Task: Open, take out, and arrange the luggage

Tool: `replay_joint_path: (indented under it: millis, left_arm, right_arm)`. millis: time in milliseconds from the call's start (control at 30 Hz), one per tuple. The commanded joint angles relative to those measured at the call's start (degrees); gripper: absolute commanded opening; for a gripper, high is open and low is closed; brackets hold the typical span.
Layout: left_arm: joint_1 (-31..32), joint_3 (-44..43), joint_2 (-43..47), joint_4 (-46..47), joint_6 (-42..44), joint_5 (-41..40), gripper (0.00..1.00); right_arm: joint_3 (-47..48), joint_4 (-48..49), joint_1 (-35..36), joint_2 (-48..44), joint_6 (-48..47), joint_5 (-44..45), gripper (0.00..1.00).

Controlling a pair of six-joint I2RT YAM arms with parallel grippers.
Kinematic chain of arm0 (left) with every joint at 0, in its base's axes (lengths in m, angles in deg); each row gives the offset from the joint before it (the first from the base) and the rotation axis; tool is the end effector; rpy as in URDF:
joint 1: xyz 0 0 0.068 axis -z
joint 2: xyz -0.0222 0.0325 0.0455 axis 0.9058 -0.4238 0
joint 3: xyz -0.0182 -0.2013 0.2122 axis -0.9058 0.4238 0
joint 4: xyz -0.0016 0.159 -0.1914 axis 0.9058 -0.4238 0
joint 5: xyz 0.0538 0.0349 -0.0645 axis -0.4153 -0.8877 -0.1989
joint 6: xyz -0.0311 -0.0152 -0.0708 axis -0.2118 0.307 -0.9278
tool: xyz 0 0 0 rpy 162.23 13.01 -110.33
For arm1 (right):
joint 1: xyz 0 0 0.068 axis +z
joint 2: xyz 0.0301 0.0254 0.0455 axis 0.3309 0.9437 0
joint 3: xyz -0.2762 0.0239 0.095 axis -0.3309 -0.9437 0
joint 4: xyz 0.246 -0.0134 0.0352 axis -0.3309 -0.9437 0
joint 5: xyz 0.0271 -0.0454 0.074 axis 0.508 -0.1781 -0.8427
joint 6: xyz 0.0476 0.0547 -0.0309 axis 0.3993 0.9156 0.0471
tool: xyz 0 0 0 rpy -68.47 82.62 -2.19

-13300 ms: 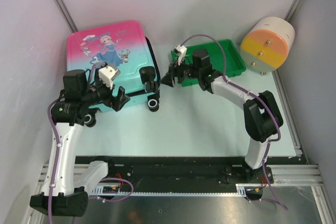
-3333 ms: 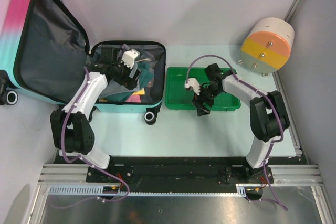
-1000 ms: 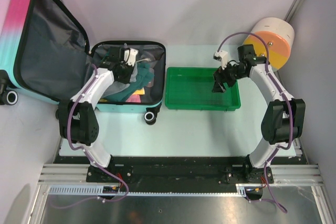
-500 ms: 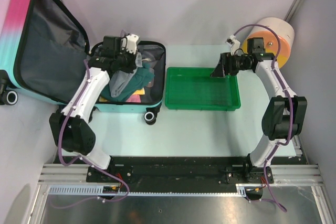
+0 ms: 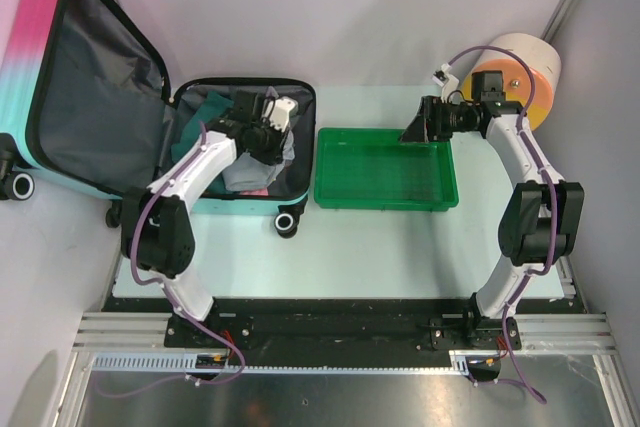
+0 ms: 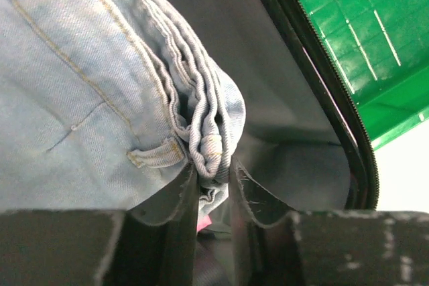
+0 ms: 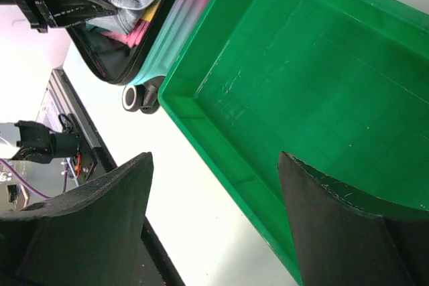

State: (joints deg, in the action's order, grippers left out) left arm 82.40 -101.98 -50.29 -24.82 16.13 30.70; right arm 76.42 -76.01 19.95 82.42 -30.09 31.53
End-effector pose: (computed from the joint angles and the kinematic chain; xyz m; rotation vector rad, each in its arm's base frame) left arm 0.3657 -0.1299 0.2792 0.6989 2.3687 -0.3040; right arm 0.3915 0.0586 0.3156 -0.5067 2.1777 1.0787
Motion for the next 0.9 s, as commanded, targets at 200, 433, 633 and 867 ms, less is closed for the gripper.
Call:
replay_joint_path:
  millis: [200, 433, 633, 867]
  left_arm:
    - [1.86, 2.10, 7.20, 2.35, 7.12, -2.78, 0.74]
    - [4.76, 8.33, 10.10, 6.65, 14.94, -7.79, 0.99]
    - [7.75, 12.82, 7.56, 9.81, 22.15, -11.04, 1.00]
    - [9.15, 18.53, 4.22, 22.01, 27.59, -17.09, 1.00]
  right_arm:
    - [0.07, 1.35, -0.18, 0.66, 0.71, -2.27, 0.80]
    - [-0.19, 0.83, -0.18, 0.48, 0.19, -1.92, 0.80]
    - [-0.46, 0.56, -0.18, 0.13, -0.08, -1.39, 0.80]
    - [-0.28, -0.05, -1.94, 0.13, -0.43, -0.43, 0.80]
